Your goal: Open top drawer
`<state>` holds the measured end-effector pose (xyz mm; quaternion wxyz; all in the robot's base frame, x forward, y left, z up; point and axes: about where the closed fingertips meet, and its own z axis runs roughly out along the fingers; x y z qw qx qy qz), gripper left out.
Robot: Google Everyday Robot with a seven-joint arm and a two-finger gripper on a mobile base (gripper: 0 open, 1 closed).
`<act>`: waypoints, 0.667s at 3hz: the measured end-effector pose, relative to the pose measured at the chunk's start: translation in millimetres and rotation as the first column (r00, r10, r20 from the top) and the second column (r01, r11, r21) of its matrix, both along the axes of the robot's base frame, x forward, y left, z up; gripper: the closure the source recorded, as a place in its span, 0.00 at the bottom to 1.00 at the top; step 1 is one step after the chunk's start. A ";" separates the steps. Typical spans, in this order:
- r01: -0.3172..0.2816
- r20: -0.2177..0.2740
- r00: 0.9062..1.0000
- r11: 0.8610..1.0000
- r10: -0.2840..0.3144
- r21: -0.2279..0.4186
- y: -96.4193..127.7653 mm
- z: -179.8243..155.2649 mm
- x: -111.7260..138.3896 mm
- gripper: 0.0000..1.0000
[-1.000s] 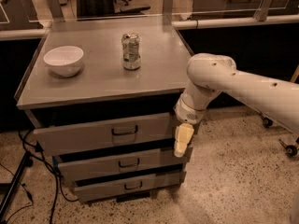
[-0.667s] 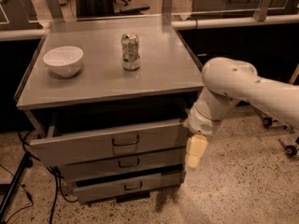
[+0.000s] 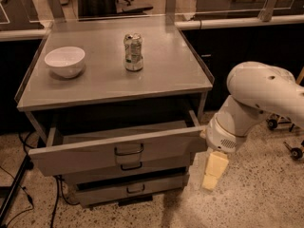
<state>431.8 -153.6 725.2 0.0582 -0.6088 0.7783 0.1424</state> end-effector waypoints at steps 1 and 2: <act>-0.021 0.035 0.999 1.000 0.022 -0.004 8.7 6.9 26.8 0.00; -0.069 0.063 0.996 0.997 0.070 -0.024 26.0 9.9 64.6 0.00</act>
Offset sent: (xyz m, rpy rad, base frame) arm 0.1158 0.0505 0.0159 -0.0423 -0.1068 0.1345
